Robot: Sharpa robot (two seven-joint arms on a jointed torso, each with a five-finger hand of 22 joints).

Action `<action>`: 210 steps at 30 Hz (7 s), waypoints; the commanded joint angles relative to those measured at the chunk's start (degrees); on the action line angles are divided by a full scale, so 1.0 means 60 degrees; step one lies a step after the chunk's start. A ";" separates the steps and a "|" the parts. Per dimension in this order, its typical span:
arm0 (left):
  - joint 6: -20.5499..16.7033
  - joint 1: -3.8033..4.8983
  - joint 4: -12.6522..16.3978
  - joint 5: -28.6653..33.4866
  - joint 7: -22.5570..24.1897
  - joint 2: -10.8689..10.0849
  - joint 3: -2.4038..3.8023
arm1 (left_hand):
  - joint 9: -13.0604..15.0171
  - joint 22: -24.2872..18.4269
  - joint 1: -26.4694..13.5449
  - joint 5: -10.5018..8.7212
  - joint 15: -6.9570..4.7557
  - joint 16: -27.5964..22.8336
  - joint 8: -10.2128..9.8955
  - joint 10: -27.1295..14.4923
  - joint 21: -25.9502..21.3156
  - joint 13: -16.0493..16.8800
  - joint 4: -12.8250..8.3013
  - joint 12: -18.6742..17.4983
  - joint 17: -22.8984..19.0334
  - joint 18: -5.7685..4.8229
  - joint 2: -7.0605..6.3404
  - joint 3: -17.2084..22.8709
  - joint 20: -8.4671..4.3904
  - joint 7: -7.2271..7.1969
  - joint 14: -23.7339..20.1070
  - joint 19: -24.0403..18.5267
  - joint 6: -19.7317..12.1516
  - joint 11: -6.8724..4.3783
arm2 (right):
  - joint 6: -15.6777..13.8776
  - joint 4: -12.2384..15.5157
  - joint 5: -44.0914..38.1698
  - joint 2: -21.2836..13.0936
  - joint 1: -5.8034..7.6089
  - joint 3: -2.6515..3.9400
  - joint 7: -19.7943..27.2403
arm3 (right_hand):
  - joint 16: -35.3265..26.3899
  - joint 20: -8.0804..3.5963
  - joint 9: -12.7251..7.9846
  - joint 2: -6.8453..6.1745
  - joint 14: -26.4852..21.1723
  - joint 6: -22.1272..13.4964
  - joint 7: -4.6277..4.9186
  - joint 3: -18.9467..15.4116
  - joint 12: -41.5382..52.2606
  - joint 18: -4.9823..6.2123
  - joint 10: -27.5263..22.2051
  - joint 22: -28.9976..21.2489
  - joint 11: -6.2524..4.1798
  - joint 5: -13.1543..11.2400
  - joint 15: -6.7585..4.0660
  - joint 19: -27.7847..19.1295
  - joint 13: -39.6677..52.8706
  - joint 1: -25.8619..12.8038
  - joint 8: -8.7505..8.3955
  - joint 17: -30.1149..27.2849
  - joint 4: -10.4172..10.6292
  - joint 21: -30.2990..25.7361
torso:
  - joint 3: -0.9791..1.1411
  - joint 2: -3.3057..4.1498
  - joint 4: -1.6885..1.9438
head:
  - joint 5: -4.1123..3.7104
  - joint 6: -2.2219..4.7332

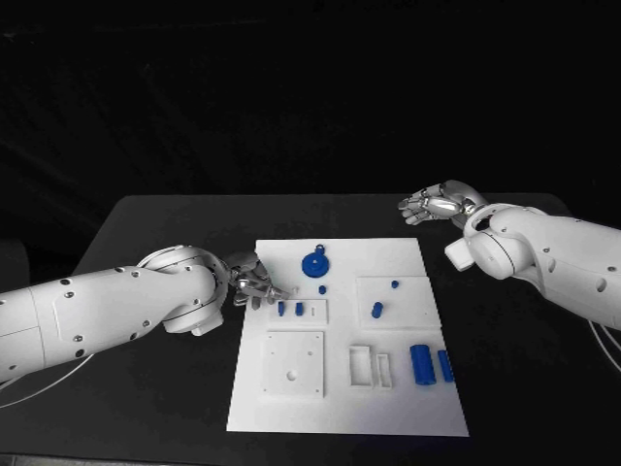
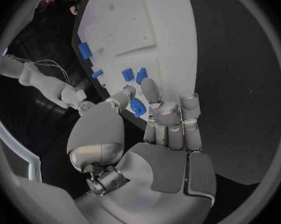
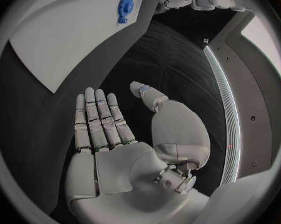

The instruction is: Assemble the parts on the task board

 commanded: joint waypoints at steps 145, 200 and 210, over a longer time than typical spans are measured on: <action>0.2926 0.0329 -0.0824 0.0333 -0.0214 0.0684 0.0021 | -0.0518 0.0118 0.1822 -0.0131 0.0200 -0.0068 -0.0676 -0.0269 -0.0112 -0.0134 -0.2303 0.0050 0.0005 -0.0092 0.0094 0.0445 -0.0873 0.0190 -0.0210 -0.0150 -0.0197 0.0175 | 0.0161 -0.0034 0.0103 0.0051 -0.0085 0.0004 0.0100 | 0.0075 0.0050 -0.0052 0.0051 -0.0078 -0.0091 0.0180 -0.0057 -0.0082 0.0174 0.0027 0.0037 0.0049 0.0190 0.0010 -0.0033 -0.0010 -0.0203 0.0085 -0.0065 0.0100 -0.0109 | 0.0006 0.0004 -0.0005 | 0.0019 -0.0103; 0.0009 0.0295 0.0205 0.0337 0.0416 -0.0120 -0.0031 | -0.0145 0.0048 0.1625 0.0337 -0.0070 0.0012 -0.0087 0.0079 -0.0097 -0.0206 -0.2175 0.0076 0.0047 -0.0112 0.0959 0.0252 -0.0983 -0.0123 0.0049 0.0145 0.0713 -0.0110 | 0.0219 0.0023 0.0113 -0.0046 -0.0087 0.0004 0.0146 | 0.0083 0.0057 -0.0065 0.0043 -0.0091 -0.0105 0.0183 -0.0070 -0.0096 0.0180 0.0019 0.0047 0.0054 0.0203 0.0015 -0.0043 -0.0011 -0.0198 0.0093 -0.0083 0.0074 -0.0126 | 0.0006 0.0003 0.0009 | 0.0029 -0.0070; -0.0057 0.0268 0.0246 -0.0272 0.0481 -0.0115 -0.0057 | -0.0038 0.0065 0.1586 0.0364 -0.0093 0.0053 0.0075 0.0189 -0.0068 -0.0201 -0.2085 0.0109 0.0068 -0.0103 0.0922 0.0226 -0.1012 -0.0171 0.0131 0.0199 0.0875 -0.0140 | 0.0222 0.0017 0.0113 -0.0050 -0.0087 0.0004 0.0147 | 0.0084 0.0059 -0.0068 0.0042 -0.0094 -0.0106 0.0184 -0.0071 -0.0098 0.0181 0.0018 0.0049 0.0055 0.0207 0.0016 -0.0045 -0.0011 -0.0195 0.0095 -0.0087 0.0068 -0.0129 | 0.0007 0.0004 0.0006 | 0.0045 -0.0096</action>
